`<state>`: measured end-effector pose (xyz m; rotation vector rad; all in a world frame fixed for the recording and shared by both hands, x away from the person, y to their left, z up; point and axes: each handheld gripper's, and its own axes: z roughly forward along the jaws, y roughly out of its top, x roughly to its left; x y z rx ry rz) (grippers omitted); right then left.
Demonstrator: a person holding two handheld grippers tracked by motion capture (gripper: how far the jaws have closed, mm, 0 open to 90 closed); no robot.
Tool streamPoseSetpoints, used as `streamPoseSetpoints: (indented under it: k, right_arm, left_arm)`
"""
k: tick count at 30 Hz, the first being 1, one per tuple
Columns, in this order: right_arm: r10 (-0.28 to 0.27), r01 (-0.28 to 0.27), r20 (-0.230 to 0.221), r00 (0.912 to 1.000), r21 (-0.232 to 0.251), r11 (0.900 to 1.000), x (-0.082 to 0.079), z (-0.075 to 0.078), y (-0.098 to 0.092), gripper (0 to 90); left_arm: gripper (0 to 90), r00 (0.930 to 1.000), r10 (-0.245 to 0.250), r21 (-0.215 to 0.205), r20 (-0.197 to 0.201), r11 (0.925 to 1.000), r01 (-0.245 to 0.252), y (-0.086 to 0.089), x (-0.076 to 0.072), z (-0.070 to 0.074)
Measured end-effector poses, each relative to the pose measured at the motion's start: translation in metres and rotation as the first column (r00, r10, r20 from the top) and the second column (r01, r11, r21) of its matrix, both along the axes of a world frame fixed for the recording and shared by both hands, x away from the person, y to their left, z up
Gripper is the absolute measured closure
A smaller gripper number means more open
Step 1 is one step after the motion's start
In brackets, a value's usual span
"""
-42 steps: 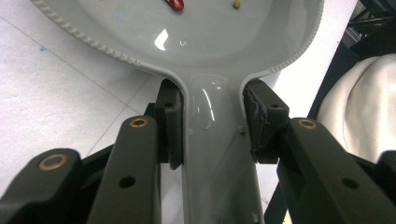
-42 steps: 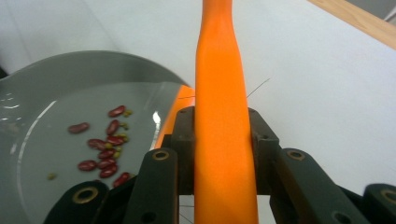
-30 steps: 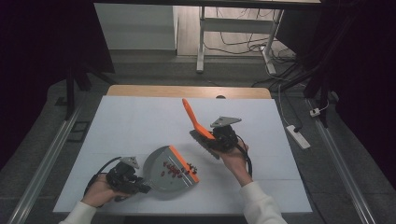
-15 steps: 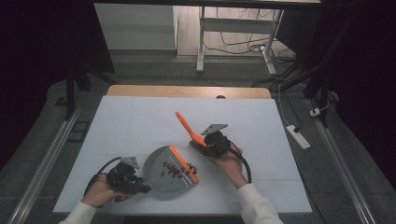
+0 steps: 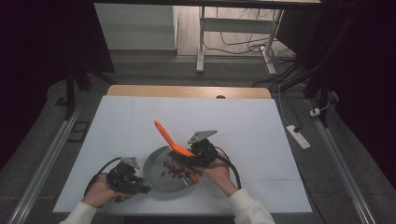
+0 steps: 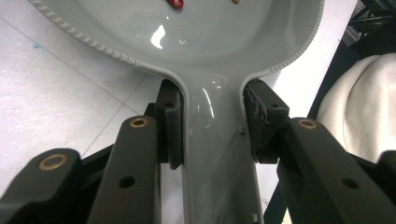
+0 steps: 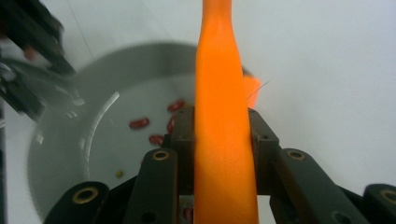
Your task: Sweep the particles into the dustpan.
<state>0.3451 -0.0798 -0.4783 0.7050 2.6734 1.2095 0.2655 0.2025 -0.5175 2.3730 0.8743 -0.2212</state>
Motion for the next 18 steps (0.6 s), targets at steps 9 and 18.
streamPoseSetpoints:
  k: [9,18]
  right_arm:
    - [-0.130,0.126,0.108,0.9856,0.047,0.991,0.009,0.030,-0.037,70.3]
    - [-0.180,0.187,0.118,0.9767,-0.050,0.981,0.015,0.019,-0.051,70.3]
  left_arm:
    - [62.3,1.0000,0.000,-0.001,-0.002,1.0000,0.000,0.000,0.000,0.000]
    - [62.3,1.0000,0.001,0.000,0.000,1.0000,-0.001,0.000,0.000,0.000]
